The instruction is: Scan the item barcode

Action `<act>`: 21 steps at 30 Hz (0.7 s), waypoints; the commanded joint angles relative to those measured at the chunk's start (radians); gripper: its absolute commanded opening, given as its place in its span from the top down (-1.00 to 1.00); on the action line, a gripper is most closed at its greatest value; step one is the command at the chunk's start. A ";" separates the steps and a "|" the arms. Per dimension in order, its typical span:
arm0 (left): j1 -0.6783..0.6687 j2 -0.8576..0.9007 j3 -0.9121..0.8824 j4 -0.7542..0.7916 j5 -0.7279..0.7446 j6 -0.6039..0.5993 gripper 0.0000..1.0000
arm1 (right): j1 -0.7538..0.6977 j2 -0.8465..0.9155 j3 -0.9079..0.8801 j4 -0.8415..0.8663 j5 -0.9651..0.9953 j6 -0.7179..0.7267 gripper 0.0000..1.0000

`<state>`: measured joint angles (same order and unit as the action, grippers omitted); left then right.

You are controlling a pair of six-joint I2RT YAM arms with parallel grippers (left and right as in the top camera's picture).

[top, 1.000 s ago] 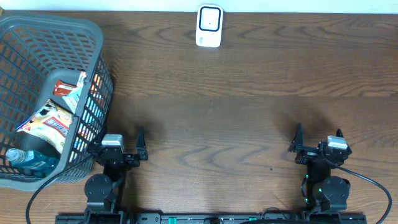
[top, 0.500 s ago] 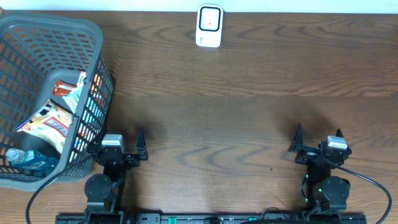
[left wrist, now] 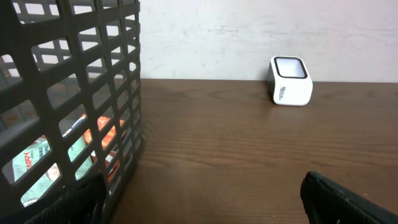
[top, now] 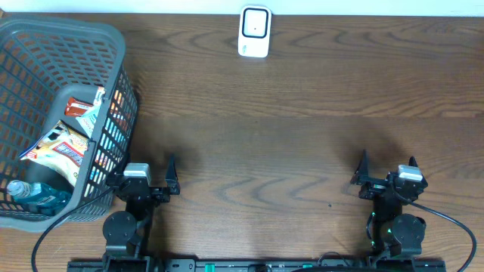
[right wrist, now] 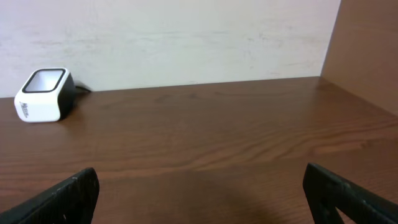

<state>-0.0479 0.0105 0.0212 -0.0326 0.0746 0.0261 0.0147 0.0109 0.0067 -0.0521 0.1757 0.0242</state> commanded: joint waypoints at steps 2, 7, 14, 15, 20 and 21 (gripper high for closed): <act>-0.002 -0.006 -0.017 -0.033 0.003 0.006 -0.96 | -0.008 -0.005 -0.001 -0.004 -0.003 -0.014 -0.99; -0.002 -0.006 -0.017 -0.033 0.003 0.006 -0.96 | -0.008 -0.005 -0.001 -0.004 -0.002 -0.014 -0.99; -0.003 -0.006 -0.017 -0.029 0.016 -0.018 -0.96 | -0.008 -0.005 -0.001 -0.004 -0.003 -0.014 -0.99; -0.003 -0.006 -0.017 -0.029 0.048 -0.053 -0.96 | -0.008 -0.005 -0.001 -0.004 -0.003 -0.014 -0.98; -0.003 -0.006 -0.008 0.024 0.276 -0.143 -0.96 | -0.008 -0.005 -0.001 -0.004 -0.003 -0.014 -0.99; -0.003 -0.006 0.005 0.023 0.296 -0.182 -0.96 | -0.008 -0.005 -0.001 -0.004 -0.003 -0.014 -0.99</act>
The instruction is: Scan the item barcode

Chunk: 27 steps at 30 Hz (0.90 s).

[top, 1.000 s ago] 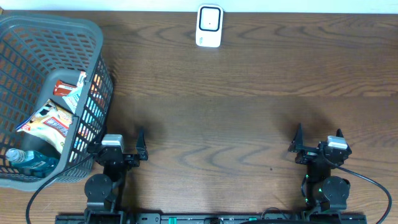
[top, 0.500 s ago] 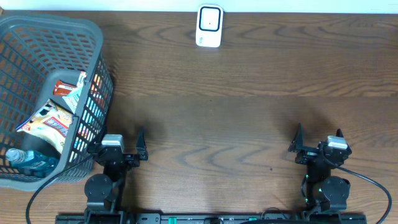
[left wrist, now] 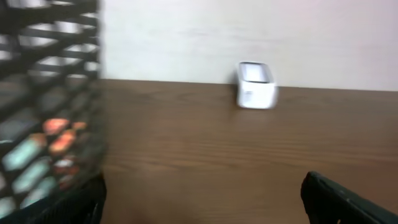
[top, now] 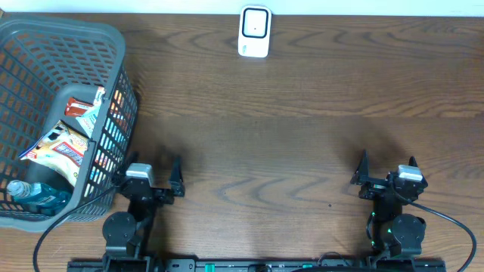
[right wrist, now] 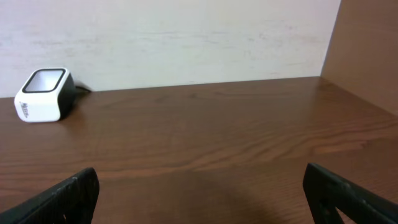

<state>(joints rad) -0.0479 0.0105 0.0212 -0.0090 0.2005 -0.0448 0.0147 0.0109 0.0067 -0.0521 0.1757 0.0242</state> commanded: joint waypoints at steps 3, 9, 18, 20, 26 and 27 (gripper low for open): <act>-0.003 -0.005 0.056 -0.001 0.182 -0.173 -0.96 | -0.008 -0.005 -0.001 -0.005 -0.002 -0.014 -0.99; -0.003 0.045 0.238 -0.023 0.182 -0.179 -0.96 | -0.008 -0.005 -0.001 -0.004 -0.002 -0.014 -0.99; -0.003 0.346 0.679 -0.293 0.223 -0.177 -0.96 | -0.008 -0.005 -0.001 -0.005 -0.003 -0.014 -0.99; -0.003 0.407 0.750 -0.352 0.326 -0.178 -0.96 | -0.008 -0.005 -0.001 -0.004 -0.003 -0.014 -0.99; -0.003 0.502 0.769 -0.418 0.372 -0.175 -0.96 | -0.008 -0.005 -0.001 -0.004 -0.002 -0.014 -0.98; -0.003 0.516 0.775 -0.393 0.372 -0.222 -0.96 | -0.008 -0.005 -0.001 -0.005 -0.003 -0.014 -0.99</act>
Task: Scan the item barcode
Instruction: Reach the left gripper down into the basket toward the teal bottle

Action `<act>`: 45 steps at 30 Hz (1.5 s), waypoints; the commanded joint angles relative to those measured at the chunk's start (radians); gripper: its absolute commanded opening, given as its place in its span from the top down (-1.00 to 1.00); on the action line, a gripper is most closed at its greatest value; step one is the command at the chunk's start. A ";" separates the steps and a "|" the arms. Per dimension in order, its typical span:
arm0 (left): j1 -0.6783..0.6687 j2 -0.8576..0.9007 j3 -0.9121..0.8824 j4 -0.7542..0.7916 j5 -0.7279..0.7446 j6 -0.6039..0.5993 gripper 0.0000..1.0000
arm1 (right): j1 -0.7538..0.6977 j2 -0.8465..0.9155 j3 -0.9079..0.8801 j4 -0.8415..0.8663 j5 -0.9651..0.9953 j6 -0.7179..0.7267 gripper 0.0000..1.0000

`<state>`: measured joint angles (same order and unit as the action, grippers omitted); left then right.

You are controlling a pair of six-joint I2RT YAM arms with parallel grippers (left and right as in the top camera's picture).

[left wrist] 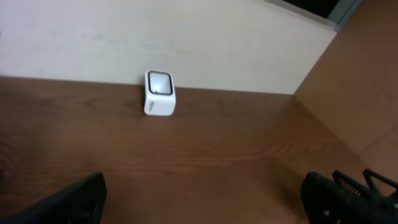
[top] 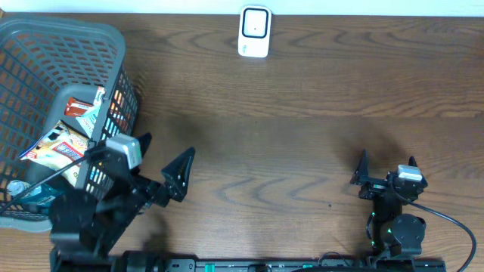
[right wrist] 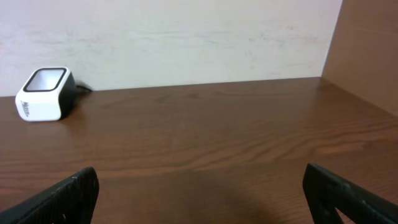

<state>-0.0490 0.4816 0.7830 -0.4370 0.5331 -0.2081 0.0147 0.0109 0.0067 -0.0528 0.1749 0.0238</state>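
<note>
The white barcode scanner [top: 255, 32] stands at the table's far edge, also in the left wrist view as scanner [left wrist: 159, 93] and the right wrist view as scanner [right wrist: 43, 94]. Snack packets [top: 64, 145] and a water bottle [top: 36, 198] lie in the grey basket [top: 113, 45] at the left. My left gripper [top: 162, 155] is raised beside the basket's right wall, open and empty, its fingers [left wrist: 68, 202] wide apart. My right gripper [top: 386, 168] sits low at the front right, open and empty, gripper [right wrist: 199, 199].
A brown wall panel [right wrist: 367, 56] borders the table on the right. A white wall runs behind the scanner. Bare wood table [top: 302, 136] lies between the grippers and the scanner.
My left arm has risen from its low rest and turned to the right; its wrist view now looks down on the scanner with the basket out of frame. The right arm has not moved.
Both grippers rested open at the front edge, the left one looking along the basket wall. Then the left had shifted a little right, its view blurred. Now it is raised beside the basket, still open and empty.
</note>
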 commanded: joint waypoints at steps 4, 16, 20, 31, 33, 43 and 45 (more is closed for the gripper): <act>-0.002 0.103 0.091 0.064 -0.025 -0.083 -0.96 | -0.008 -0.005 -0.001 -0.003 -0.002 -0.014 -0.99; 0.050 0.496 0.656 -0.493 -0.968 -0.210 -0.96 | -0.008 -0.005 -0.001 -0.003 -0.002 -0.014 -0.98; 0.238 0.624 0.688 -0.615 -0.979 -0.429 -0.96 | -0.008 -0.005 -0.001 -0.003 -0.002 -0.014 -0.99; 0.561 0.843 0.659 -0.804 -0.950 -0.632 -0.96 | -0.008 -0.005 -0.001 -0.003 -0.002 -0.014 -0.98; 0.594 0.874 0.639 -0.799 -0.928 -0.633 -0.96 | -0.008 -0.005 -0.001 -0.003 -0.002 -0.014 -0.98; 0.680 0.977 0.558 -0.717 -0.918 -0.635 -0.95 | -0.008 -0.005 -0.001 -0.003 -0.002 -0.014 -0.98; 0.697 0.996 0.527 -0.656 -0.914 -0.614 -0.96 | -0.008 -0.005 -0.001 -0.003 -0.002 -0.014 -0.98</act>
<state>0.6262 1.4574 1.3422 -1.1355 -0.3836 -0.8318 0.0147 0.0109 0.0067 -0.0528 0.1745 0.0204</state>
